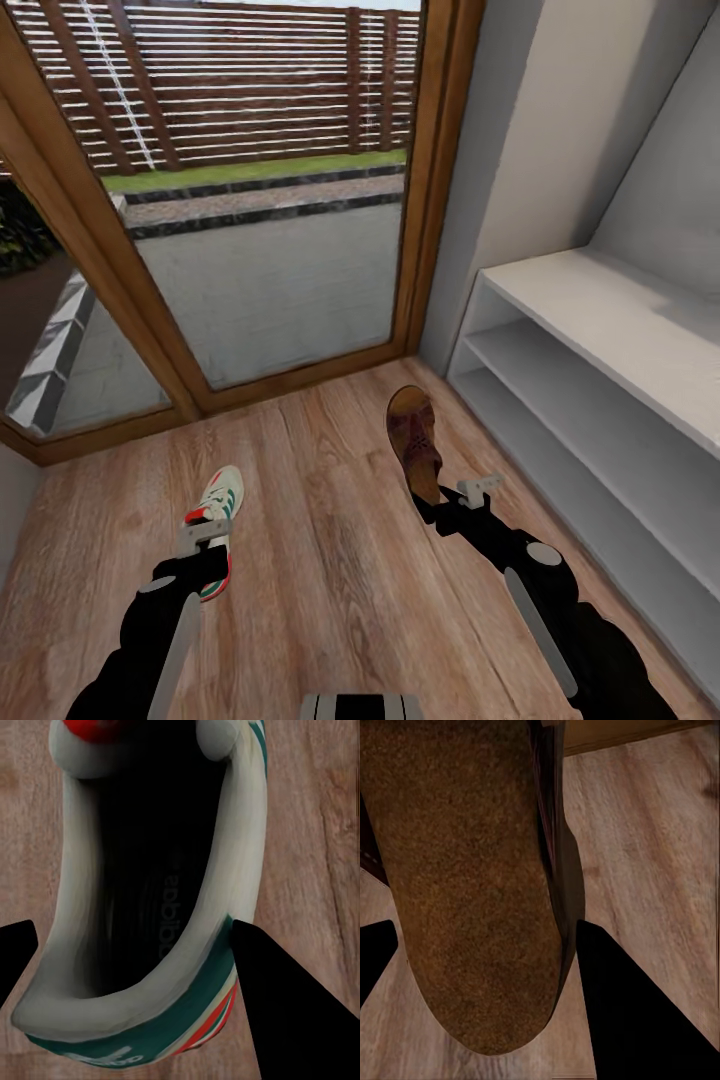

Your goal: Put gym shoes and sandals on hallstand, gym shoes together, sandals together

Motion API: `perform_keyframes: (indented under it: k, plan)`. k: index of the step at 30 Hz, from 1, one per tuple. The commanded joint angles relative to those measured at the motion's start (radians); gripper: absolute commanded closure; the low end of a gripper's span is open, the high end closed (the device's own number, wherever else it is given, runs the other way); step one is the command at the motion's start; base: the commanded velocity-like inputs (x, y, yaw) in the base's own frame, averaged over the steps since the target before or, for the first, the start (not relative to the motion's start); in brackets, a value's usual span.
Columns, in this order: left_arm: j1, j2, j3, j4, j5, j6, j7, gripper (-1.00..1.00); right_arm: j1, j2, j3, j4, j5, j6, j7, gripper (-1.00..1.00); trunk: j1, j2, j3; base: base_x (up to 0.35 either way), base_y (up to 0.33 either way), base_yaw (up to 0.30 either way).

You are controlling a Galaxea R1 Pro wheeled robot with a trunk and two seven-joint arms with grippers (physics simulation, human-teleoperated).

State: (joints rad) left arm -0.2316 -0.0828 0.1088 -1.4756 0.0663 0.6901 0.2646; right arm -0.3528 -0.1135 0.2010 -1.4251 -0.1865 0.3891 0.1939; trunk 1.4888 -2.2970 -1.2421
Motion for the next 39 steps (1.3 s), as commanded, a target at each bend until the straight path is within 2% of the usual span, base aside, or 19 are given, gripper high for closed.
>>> perform_keyframes:
  k: [1,29,39]
  plan:
    - [0.0,0.0,0.0,0.0,-0.001,0.0,-0.002,1.0,0.0,0.0,0.0,0.0,-0.003,0.001,0.0,1.0,0.0,0.0,0.0,0.0,0.126,-0.297]
    - [0.0,0.0,-0.001,0.0,-0.001,0.0,-0.002,1.0,0.0,0.0,0.0,0.0,-0.003,0.001,0.001,1.0,0.0,0.0,0.0,-0.001,0.016,-0.297]
    - [0.0,0.0,-0.001,0.0,-0.001,0.0,-0.002,1.0,0.0,0.0,0.0,0.0,-0.003,0.001,0.0,1.0,0.0,0.0,0.0,-0.183,0.187,-0.297]
